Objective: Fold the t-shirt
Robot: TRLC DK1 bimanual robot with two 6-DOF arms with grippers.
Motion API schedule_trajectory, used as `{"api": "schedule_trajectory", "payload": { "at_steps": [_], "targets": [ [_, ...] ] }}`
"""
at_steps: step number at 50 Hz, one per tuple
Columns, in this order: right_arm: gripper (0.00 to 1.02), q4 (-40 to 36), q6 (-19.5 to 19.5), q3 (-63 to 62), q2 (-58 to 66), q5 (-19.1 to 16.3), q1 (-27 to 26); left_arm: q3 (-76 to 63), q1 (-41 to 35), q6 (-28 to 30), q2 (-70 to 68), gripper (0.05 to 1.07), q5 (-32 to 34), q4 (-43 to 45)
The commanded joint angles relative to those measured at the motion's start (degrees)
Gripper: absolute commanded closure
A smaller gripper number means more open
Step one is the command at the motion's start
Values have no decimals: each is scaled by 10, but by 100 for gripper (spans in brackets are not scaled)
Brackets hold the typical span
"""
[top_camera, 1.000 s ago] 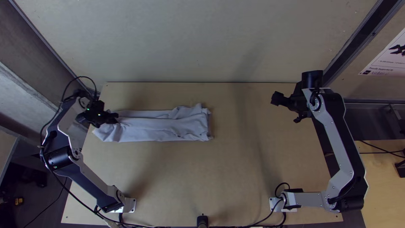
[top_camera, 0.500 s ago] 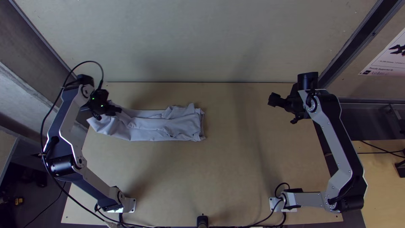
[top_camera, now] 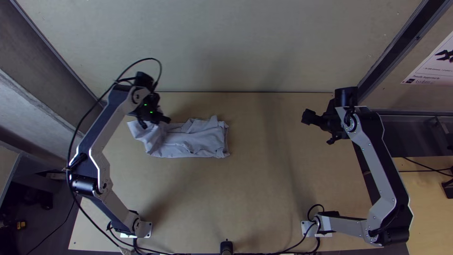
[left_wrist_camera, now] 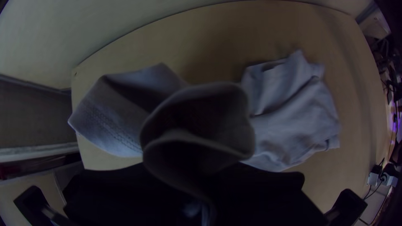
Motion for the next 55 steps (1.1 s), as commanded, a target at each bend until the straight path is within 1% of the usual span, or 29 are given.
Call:
{"api": "schedule_trajectory", "payload": {
  "at_steps": [1, 6, 24, 25, 26, 27, 28, 30, 31, 32, 36, 37, 38, 39, 45, 49, 52, 55],
  "targets": [
    [3, 4, 12, -19, -22, 0, -3, 42, -43, -45, 34, 105, -9, -25],
    [3, 7, 12, -29, -28, 0, -10, 76, -84, -76, 68, 105, -11, -45],
    [3, 32, 10, -65, -50, 0, -26, 160, -187, -136, 167, 103, -7, -58],
    [3, 33, 10, -67, -51, -1, -26, 168, -192, -141, 172, 100, -7, -60],
    [3, 33, 10, -69, -53, -1, -27, 176, -198, -145, 179, 94, -6, -63],
    [3, 34, 9, -71, -54, -1, -27, 184, -204, -150, 183, 83, -7, -67],
    [3, 35, 9, -73, -55, 0, -27, 190, -207, -158, 187, 68, -7, -69],
    [3, 35, 9, -74, -56, 0, -27, 209, -212, -175, 196, 31, -6, -71],
    [3, 35, 9, -76, -57, 0, -27, 218, -217, -179, 201, 19, -1, -76],
    [3, 36, 9, -77, -58, 0, -28, 230, -220, -180, 208, 15, 13, -84],
    [3, 37, 9, -82, -61, -1, -31, 268, -224, -204, 225, 15, 76, -88],
    [3, 38, 9, -83, -61, -1, -31, 275, -227, -208, 228, 14, 92, -85],
    [3, 39, 9, -85, -62, -1, -31, 277, -229, -208, 230, 10, 108, -83],
    [3, 39, 9, -86, -62, -1, -31, 278, -231, -210, 231, 10, 119, -80],
    [3, 39, 9, -88, -63, -3, -31, 278, -252, -228, 238, 10, 130, -49],
    [3, 40, 9, -91, -65, -4, -32, 279, -261, -247, 245, 10, 164, -26],
    [3, 40, 9, -94, -69, -4, -34, 279, -263, -270, 252, 10, 213, -5],
    [3, 40, 9, -96, -74, -5, -36, 280, -264, -292, 262, 10, 243, 16]
  ]
}}
